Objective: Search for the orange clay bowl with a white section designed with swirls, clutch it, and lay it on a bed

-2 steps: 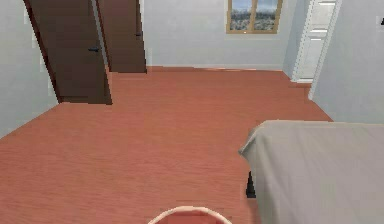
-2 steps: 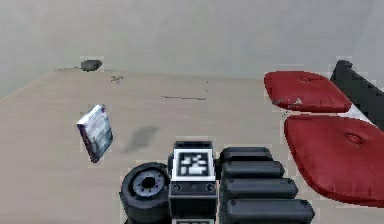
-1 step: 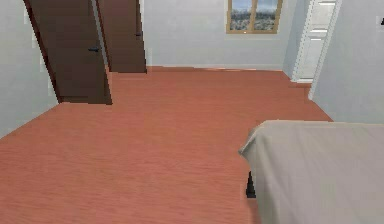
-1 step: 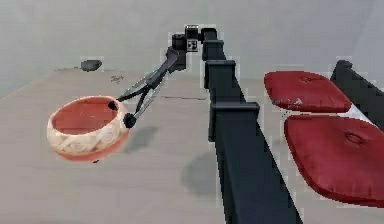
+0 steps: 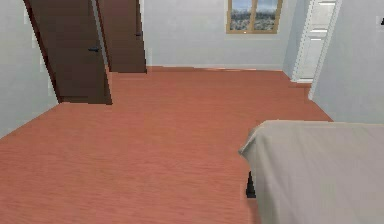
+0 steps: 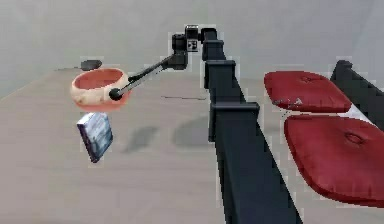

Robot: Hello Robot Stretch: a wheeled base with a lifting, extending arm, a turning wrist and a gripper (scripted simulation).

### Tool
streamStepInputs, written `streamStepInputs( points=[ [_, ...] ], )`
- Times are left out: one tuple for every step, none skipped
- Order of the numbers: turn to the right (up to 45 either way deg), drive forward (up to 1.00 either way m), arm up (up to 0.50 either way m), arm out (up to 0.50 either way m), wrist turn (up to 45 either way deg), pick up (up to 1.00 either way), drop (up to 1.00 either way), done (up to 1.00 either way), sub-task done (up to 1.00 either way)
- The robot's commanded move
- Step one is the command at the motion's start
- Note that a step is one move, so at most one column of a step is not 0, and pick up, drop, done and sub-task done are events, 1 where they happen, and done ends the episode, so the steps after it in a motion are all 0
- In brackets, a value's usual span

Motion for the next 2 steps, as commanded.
streamStepInputs(
  points=[
    [0.0, 0.00, 0.00, 0.00, 45.0, 0.00, 0.00, 0.00, 0.00],
    [0.0, 0.00, 0.00, 0.00, 45.0, 0.00, 0.00, 0.00, 0.00]
  ],
)
